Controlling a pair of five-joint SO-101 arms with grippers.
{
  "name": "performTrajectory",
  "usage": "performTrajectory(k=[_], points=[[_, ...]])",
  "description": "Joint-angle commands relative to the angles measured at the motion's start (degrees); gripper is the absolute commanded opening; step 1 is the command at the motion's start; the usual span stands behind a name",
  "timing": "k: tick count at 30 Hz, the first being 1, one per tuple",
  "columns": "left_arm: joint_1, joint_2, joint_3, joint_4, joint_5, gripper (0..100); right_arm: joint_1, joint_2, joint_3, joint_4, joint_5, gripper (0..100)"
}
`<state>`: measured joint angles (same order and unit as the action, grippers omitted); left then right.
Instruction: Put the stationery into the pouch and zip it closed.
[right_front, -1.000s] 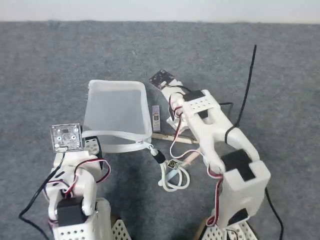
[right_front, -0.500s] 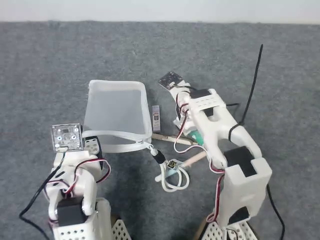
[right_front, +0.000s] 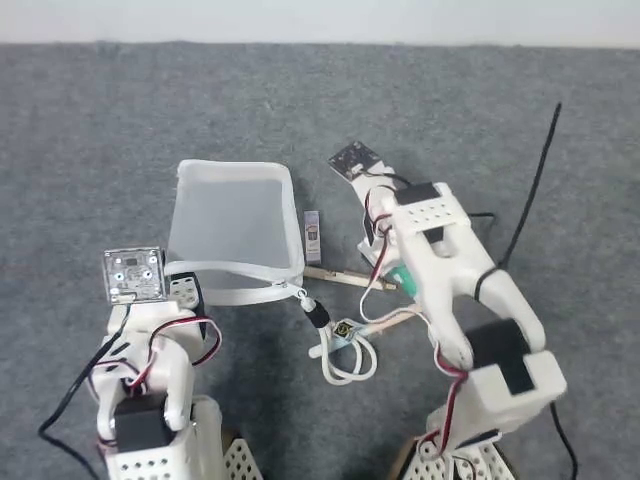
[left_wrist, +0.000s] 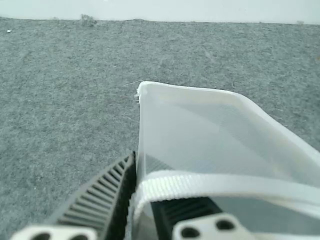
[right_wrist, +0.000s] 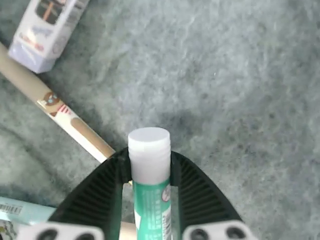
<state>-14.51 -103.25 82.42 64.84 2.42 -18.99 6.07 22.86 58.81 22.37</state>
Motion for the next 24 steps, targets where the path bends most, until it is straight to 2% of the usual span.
performTrajectory(k=[1, 7, 19, 24], points=[[0.9, -1.2, -4.9, -0.2, 1.1, 1, 0.3, -6.4, 0.2, -1.5, 0.3, 0.6], [3.0, -1.1, -8.6, 0.0, 1.1, 1, 0.4, -6.5, 0.3, -1.5, -1.8, 0.6], [3.0, -1.0, -12.7, 0.4, 1.1, 1, 0.4, -6.5, 0.3, -1.6, -1.8, 0.6], [3.0, 7.0, -18.6, 0.4, 1.1, 1, 0.5, -7.1, 2.2, -4.4, -1.8, 0.6]])
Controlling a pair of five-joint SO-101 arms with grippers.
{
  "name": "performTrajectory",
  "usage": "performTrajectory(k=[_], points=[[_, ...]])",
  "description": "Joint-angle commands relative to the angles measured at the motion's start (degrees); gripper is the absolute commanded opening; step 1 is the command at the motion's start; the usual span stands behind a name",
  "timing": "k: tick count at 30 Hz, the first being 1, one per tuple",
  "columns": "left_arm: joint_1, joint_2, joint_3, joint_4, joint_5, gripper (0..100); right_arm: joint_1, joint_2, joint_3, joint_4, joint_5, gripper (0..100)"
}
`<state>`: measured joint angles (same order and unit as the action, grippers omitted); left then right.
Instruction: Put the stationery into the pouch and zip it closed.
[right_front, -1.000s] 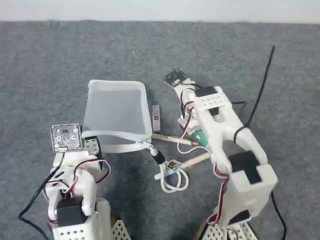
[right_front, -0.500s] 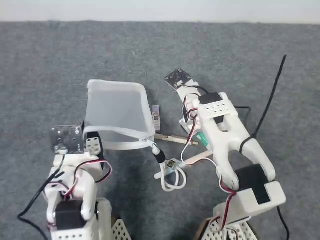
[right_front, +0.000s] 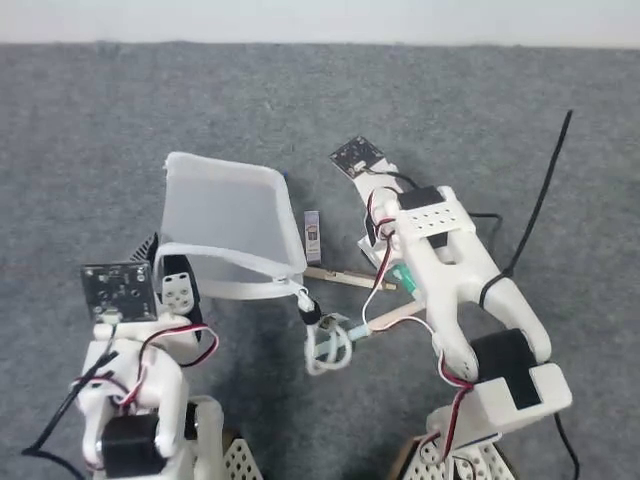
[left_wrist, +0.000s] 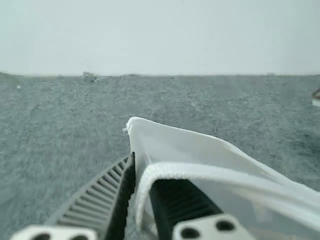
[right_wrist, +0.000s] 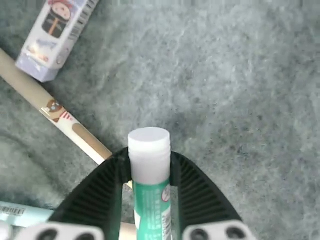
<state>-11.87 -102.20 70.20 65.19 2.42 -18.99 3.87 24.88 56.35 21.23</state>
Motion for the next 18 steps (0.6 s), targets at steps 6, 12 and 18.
performTrajectory(k=[6, 12, 18], points=[[0.4, 20.0, -16.0, -0.1, 1.1, 1, 0.7, -4.9, 0.5, -2.7, -0.7, 0.6], [0.4, 32.3, -24.4, 0.4, 1.2, 1, 0.7, -5.0, 0.6, -4.2, -4.7, 0.6], [0.8, 41.3, -32.8, 3.7, 5.4, 1, 0.7, -5.0, 0.5, -4.3, -4.7, 0.6]])
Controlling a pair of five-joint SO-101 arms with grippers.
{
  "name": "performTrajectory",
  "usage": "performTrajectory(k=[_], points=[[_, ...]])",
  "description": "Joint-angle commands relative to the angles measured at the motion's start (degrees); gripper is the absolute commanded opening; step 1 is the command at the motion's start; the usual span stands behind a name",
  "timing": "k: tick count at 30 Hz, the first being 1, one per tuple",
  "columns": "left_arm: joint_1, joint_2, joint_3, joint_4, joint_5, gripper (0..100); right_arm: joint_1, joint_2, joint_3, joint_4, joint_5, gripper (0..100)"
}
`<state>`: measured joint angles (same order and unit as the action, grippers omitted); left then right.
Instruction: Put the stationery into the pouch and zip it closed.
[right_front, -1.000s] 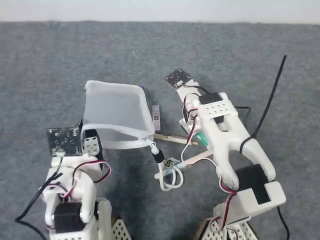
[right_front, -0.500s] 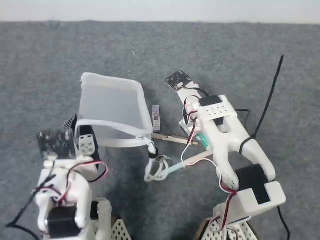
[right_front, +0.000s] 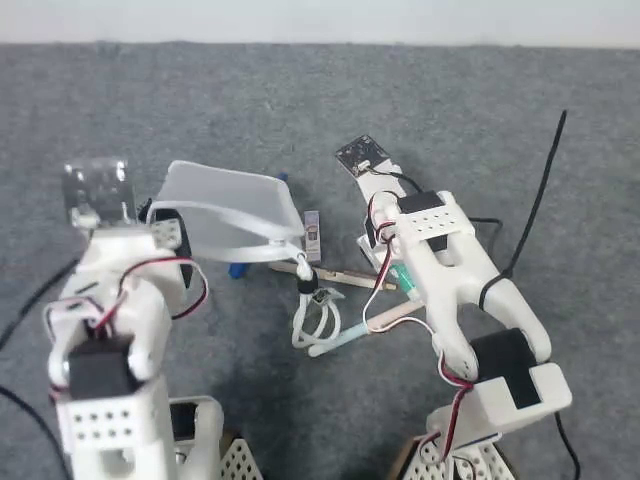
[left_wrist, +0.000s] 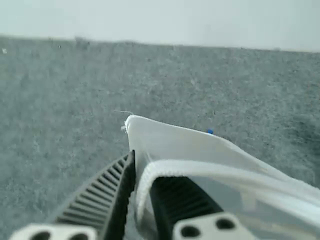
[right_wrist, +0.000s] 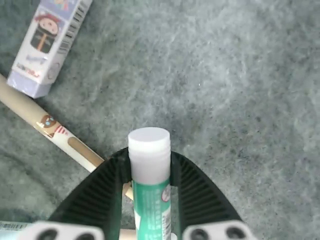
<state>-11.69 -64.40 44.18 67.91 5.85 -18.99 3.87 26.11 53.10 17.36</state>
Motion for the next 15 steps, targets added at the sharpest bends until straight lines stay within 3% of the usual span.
performTrajectory(k=[1, 7, 15], points=[[1.2, 4.7, -8.3, 1.6, 2.0, 1, 0.7, -5.0, -0.7, -1.0, -0.9, 0.6], [1.8, 10.8, -12.5, 3.0, 2.1, 1, 0.7, -6.1, -0.7, -0.9, -4.5, 0.6], [1.8, 16.0, -12.4, 0.7, 5.8, 1, 0.7, -20.7, 4.6, -0.3, -10.7, 0.6]])
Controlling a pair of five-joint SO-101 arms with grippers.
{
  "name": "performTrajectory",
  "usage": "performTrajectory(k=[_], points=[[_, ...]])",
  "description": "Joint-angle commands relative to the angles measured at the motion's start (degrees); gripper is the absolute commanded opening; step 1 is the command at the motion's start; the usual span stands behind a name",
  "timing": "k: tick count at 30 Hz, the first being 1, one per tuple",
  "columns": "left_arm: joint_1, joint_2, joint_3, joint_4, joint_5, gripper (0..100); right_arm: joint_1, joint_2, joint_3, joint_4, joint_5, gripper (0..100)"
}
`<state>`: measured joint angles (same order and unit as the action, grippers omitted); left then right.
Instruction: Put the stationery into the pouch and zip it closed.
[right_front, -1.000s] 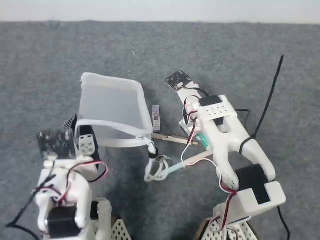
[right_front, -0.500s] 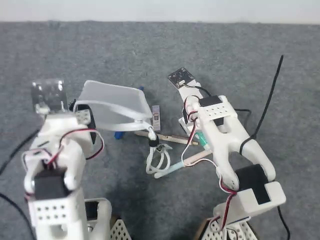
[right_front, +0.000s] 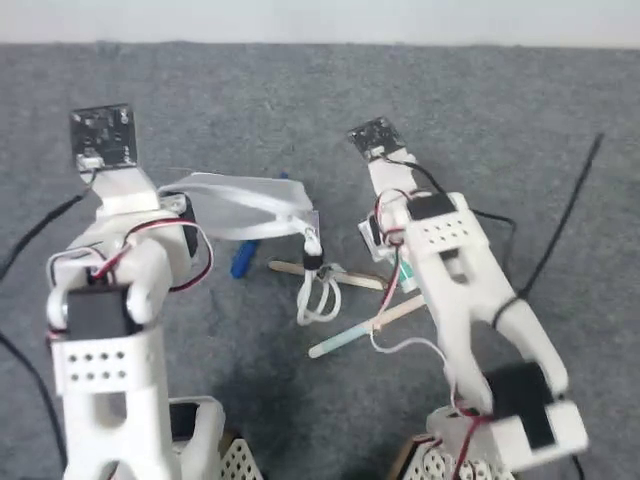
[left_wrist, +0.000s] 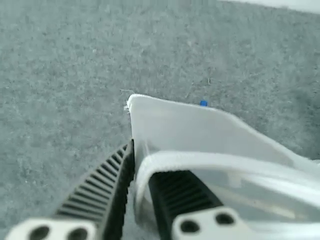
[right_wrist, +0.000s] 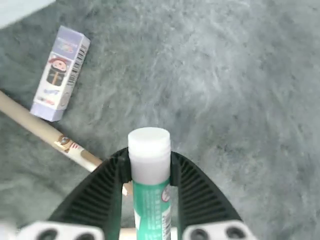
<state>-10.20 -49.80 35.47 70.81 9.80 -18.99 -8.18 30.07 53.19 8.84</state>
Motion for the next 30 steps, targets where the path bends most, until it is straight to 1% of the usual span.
performTrajectory(k=[1, 7, 11, 16, 21, 25, 30], points=[[0.2, 1.8, -3.8, -2.4, 2.3, 1, 0.5, -10.5, 1.4, -0.4, -2.8, 0.6], [0.0, 2.4, -3.6, -3.7, 5.7, 1, 0.4, -20.1, 5.4, -1.5, -6.5, 0.6], [-2.7, 2.2, -3.9, -4.4, 7.8, 1, 0.3, -24.9, 9.1, -5.0, -9.6, 0.6], [-4.8, 2.5, -3.4, -4.7, 8.0, 1, 0.2, -30.9, 10.4, -6.4, -13.5, 0.6], [-5.8, 2.1, -1.9, -4.9, 7.9, 1, 0.2, -36.0, 10.4, -6.5, -13.8, 0.6], [-5.8, 2.2, 0.1, -6.6, 7.9, 1, -2.9, -39.3, 10.3, -6.3, -13.8, 0.6], [-5.8, 2.2, 1.3, -7.3, 7.9, 1, -8.7, -47.8, 10.3, -6.4, -13.5, 0.6]])
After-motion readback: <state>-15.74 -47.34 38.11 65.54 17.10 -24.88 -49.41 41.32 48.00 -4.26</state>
